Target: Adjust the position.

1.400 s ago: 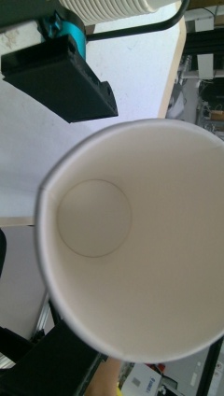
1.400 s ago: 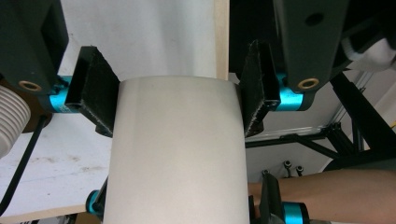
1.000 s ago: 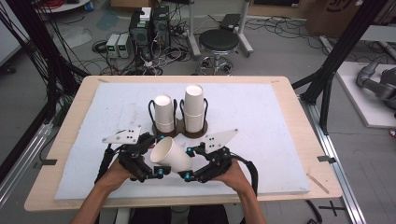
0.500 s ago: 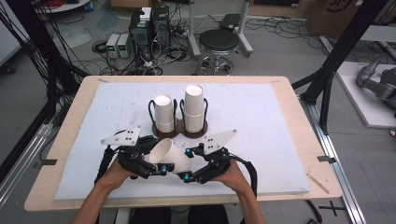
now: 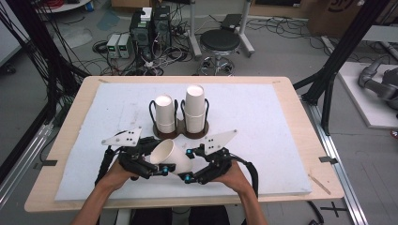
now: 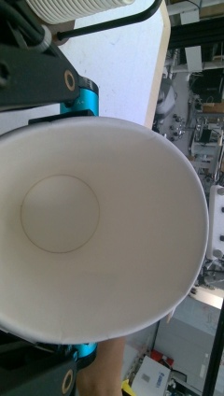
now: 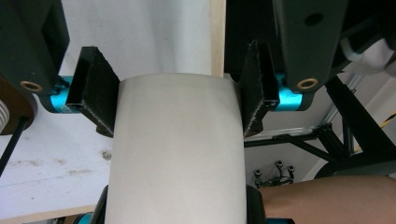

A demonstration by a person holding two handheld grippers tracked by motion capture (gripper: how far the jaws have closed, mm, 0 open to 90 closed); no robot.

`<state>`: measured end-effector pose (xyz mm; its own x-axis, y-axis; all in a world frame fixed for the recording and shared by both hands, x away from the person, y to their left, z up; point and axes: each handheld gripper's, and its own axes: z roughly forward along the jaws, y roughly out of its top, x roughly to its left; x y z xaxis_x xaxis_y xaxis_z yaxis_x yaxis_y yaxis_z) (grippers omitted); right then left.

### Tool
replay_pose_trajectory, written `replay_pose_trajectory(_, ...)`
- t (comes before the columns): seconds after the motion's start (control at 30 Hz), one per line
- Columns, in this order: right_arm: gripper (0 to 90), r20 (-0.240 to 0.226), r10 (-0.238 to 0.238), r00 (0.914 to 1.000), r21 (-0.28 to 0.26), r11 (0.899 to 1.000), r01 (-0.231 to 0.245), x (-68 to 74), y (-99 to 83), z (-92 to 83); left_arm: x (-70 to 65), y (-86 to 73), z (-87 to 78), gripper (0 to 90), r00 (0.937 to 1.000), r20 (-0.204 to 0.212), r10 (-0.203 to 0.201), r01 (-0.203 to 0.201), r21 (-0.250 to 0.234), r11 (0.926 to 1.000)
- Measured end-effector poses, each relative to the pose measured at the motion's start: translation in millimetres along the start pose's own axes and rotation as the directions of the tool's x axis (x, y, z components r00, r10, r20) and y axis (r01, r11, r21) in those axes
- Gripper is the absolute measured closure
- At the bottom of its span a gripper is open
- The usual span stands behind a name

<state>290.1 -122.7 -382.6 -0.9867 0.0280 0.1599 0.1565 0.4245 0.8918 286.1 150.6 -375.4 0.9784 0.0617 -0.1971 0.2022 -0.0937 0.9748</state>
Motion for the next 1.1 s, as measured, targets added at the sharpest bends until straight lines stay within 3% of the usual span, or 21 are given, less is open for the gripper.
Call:
replay_pose_trajectory(0.07, 34.8, -0.010, 0.016, 0.9998, 0.002, 1.000, -0.016, -0.5, -0.2, 0.3, -0.4, 0.1, -0.2, 31.2, 0.9999, -0.011, 0.003, -0.003, 0.004, 1.0000)
replay_pose_trajectory(0.13, 17.7, 0.001, 0.048, 0.9989, -0.011, 0.999, -0.048, -1.9, 0.4, 1.4, 0.3, 0.6, -0.8, 31.3, 0.9998, -0.021, 0.002, -0.002, 0.001, 1.0000)
replay_pose_trajectory(0.2, 14.1, 0.010, 0.048, 0.9988, -0.008, 0.999, -0.048, -1.9, 0.7, 1.4, 0.1, 1.2, -1.8, 31.3, 0.9996, -0.029, -0.001, 0.001, -0.001, 1.0000)
replay_pose_trajectory(0.5, 14.0, 0.091, 0.052, 0.9945, 0.041, 0.998, -0.056, -1.3, 0.3, -5.8, 0.5, 4.1, -8.8, 31.2, 0.9980, -0.063, 0.010, -0.009, 0.020, 0.9998)
replay_pose_trajectory(0.67, 14.0, 0.167, 0.065, 0.9837, 0.057, 0.996, -0.075, -3.6, -5.4, -17.8, 0.8, 7.6, -11.5, 31.0, 0.9941, -0.107, 0.015, -0.008, 0.063, 0.9980)
replay_pose_trajectory(0.77, 14.1, 0.229, 0.085, 0.9698, 0.039, 0.995, -0.096, -5.8, -11.3, -26.8, 0.6, 9.5, -12.7, 30.9, 0.9926, -0.121, 0.016, -0.007, 0.076, 0.9971)
replay_pose_trajectory(0.97, 14.1, 0.306, 0.104, 0.9462, 0.030, 0.993, -0.118, -8.3, -21.1, -40.7, 1.5, 13.1, -14.5, 30.9, 0.9884, -0.150, 0.025, -0.009, 0.107, 0.9942)
replay_pose_trajectory(1.03, 14.2, 0.347, 0.108, 0.9318, 0.023, 0.992, -0.123, -9.1, -26.0, -44.4, 1.7, 14.2, -14.4, 30.9, 0.9865, -0.161, 0.029, -0.009, 0.121, 0.9927)
replay_pose_trajectory(1.1, 14.2, 0.396, 0.118, 0.9104, 0.015, 0.991, -0.135, -10.9, -31.9, -48.8, 2.4, 15.2, -14.5, 30.8, 0.9847, -0.170, 0.038, -0.015, 0.138, 0.9904)
